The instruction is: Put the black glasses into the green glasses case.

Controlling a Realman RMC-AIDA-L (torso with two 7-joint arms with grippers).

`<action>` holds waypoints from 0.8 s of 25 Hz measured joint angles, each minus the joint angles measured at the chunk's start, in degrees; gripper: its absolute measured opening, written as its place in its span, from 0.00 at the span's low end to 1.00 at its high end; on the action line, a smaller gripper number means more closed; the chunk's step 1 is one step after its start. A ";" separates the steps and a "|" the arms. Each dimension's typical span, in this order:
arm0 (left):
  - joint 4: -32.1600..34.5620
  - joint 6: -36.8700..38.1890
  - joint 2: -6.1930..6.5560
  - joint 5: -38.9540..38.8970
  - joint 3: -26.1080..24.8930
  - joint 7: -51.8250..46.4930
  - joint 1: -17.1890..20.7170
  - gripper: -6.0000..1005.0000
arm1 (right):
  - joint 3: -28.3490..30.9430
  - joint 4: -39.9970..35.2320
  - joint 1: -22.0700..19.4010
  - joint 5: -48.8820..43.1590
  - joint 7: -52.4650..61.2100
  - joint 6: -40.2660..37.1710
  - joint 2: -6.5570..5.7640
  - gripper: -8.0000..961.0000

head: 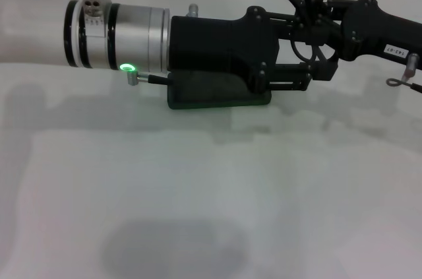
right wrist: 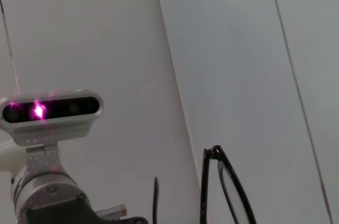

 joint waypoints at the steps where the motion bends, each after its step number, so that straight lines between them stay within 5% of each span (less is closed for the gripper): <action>1: 0.22 0.00 0.03 0.05 0.01 0.03 0.03 0.54 | -0.15 0.00 0.00 0.02 0.00 -0.29 -0.01 0.12; 20: 1.07 0.00 0.04 0.05 0.01 -0.31 0.11 0.54 | 0.36 -0.83 -1.00 0.09 -0.22 -1.26 -0.48 0.12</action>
